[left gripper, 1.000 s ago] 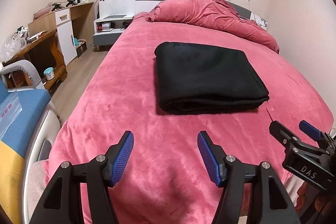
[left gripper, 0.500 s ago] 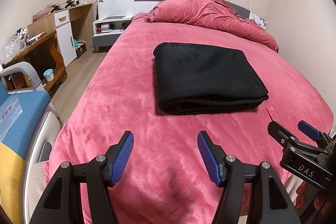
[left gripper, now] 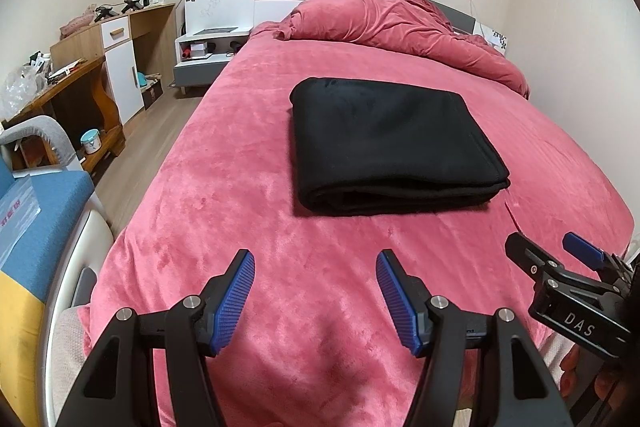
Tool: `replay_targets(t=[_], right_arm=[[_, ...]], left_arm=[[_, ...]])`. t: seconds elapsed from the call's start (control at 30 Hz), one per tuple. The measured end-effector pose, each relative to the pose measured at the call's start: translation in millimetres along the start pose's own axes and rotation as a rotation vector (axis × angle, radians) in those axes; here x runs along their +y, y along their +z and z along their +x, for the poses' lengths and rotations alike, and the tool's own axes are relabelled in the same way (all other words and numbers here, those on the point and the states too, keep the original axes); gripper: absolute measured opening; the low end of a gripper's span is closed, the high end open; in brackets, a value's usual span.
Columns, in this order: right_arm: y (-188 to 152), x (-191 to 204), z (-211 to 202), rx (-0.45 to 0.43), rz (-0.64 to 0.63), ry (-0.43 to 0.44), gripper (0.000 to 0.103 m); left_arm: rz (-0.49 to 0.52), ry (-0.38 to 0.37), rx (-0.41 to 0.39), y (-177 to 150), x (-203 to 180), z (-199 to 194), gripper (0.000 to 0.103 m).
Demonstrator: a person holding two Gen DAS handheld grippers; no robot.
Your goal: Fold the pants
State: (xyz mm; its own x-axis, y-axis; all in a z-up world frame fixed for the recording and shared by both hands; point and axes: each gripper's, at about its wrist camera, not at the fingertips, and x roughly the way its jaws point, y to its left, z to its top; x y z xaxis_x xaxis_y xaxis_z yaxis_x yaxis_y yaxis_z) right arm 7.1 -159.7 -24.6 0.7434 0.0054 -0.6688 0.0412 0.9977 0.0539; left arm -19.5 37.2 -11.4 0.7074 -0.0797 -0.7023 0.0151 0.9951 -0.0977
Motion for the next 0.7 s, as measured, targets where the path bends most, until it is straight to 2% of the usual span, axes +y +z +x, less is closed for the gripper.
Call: replay_targets(t=[0.7], right_arm=[[-2.5,1.9,0.9,0.005,-0.001,0.007,0.103]], left_arm=[[0.001,0.006,0.010,0.4,1.2,1.6,0.065]])
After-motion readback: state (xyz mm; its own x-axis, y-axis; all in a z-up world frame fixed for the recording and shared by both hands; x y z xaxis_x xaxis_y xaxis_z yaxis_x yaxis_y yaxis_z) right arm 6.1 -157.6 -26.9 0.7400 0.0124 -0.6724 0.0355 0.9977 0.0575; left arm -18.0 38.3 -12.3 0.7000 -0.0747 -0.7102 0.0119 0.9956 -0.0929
